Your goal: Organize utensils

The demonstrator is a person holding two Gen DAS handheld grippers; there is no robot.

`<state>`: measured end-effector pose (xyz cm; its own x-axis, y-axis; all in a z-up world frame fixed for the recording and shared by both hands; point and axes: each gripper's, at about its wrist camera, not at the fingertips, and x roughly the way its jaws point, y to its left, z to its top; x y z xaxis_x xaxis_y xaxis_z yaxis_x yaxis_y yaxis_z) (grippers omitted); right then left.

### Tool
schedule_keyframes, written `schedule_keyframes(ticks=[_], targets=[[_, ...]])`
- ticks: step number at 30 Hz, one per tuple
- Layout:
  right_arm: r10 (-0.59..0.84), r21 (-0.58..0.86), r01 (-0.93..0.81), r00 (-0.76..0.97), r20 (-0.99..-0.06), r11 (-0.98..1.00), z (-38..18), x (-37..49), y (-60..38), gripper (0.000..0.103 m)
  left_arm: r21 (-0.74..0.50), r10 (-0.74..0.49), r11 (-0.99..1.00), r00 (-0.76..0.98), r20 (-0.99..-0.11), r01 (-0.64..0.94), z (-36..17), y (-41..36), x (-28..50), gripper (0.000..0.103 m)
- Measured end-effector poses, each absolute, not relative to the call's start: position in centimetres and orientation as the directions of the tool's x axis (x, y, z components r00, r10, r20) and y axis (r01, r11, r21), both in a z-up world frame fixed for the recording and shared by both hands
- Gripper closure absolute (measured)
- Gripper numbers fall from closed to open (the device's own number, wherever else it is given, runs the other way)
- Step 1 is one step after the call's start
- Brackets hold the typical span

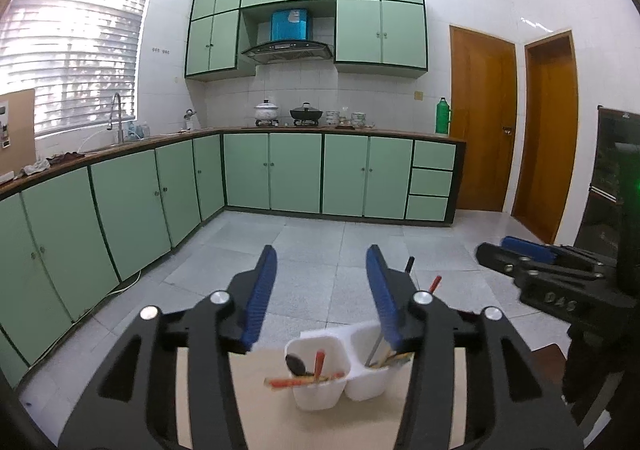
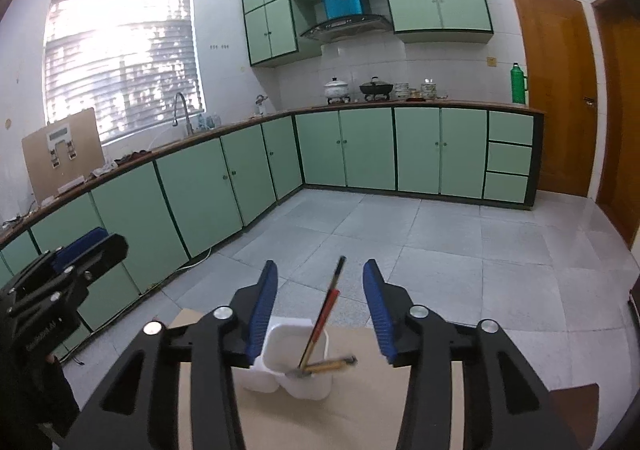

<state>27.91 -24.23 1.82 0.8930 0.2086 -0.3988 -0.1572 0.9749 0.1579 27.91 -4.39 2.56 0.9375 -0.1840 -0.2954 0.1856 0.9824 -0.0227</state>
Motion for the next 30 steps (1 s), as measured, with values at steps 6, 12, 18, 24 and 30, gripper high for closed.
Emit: schedule_keyframes(ticks=[6, 12, 18, 24, 30], targets=[[0.212, 0.18, -0.151, 0.895, -0.393, 0.972, 0.1, 22.9, -25.7, 0.036, -0.009, -0.179, 0.983, 0.933, -0.313, 0.185, 1.0, -3.6, 23.8, 0.045], [0.202, 0.171, -0.141, 0.886, -0.417, 0.975, -2.4, 18.1, -25.9, 0.019, -0.017, -0.174, 0.984, 0.92, -0.35, 0.179, -1.5, -2.8, 19.5, 0.032], [0.198, 0.168, -0.136, 0.877, -0.438, 0.976, -3.8, 14.3, -25.4, 0.006, -0.025, -0.173, 0.984, 0.91, -0.376, 0.177, -3.0, -2.3, 15.8, 0.022], [0.211, 0.162, -0.154, 0.868, -0.449, 0.975, -3.5, 11.7, -24.6, 0.006, -0.042, -0.166, 0.986, 0.905, -0.391, 0.163, -3.3, -1.6, 12.5, 0.013], [0.244, 0.169, -0.187, 0.864, -0.441, 0.968, -2.5, 9.5, -23.6, 0.006, -0.038, -0.156, 0.987, 0.91, -0.384, 0.153, -2.5, -1.5, 9.7, 0.012]])
